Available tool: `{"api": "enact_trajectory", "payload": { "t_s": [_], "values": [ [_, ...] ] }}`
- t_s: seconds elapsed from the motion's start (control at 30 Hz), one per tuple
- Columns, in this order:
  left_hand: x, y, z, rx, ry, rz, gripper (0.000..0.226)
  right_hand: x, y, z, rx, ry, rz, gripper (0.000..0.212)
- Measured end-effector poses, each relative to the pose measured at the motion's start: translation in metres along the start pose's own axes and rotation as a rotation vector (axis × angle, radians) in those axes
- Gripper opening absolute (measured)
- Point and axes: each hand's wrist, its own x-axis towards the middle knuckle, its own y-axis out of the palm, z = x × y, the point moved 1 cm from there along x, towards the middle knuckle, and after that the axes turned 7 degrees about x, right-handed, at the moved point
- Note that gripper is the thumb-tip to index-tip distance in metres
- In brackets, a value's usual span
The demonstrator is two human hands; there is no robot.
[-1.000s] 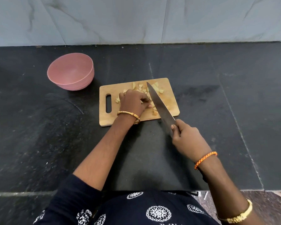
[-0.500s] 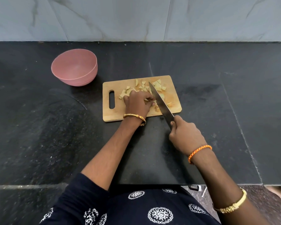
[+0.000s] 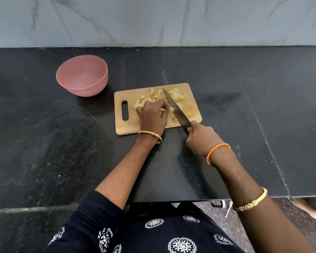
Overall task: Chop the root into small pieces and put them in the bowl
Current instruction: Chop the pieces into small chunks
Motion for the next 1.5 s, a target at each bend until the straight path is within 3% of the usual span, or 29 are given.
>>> {"api": "enact_trajectory", "payload": {
  "t_s": [0.23,0.33,0.47,0.7,0.9,1.1,1.37,1.5],
  "values": [
    [0.015,-0.01,0.005,-0.07,-0.221,0.044,0.012,0.0,-0.002,-0.007,0.038,-0.016,-0.02,0.022],
    [0.015,-0.013,0.009,-0.057,-0.159,0.134,0.013,-0.001,-0.001,-0.01,0.043,-0.025,-0.044,0.02],
    [0.018,-0.005,0.002,0.196,-0.041,0.294,0.026,-0.001,0.001,-0.008,0.039,-0.015,-0.035,0.022],
    [0.018,-0.002,-0.006,0.179,-0.026,0.345,0.013,0.001,0.003,-0.007,0.034,-0.009,-0.024,0.023],
    [0.016,-0.019,0.0,-0.136,-0.189,0.075,0.011,0.002,0.004,-0.01,0.036,-0.017,-0.041,0.023],
    [0.012,-0.007,0.001,0.107,-0.091,0.246,0.014,-0.001,0.006,-0.013,0.065,-0.045,-0.084,0.022],
    [0.017,-0.022,0.018,0.04,-0.218,-0.042,0.021,0.019,-0.023,-0.018,0.139,-0.01,-0.276,0.016],
    [0.021,-0.021,0.038,-0.042,-0.367,-0.057,0.038,0.042,-0.039,-0.024,0.11,0.034,-0.272,0.016]
  ]
}}
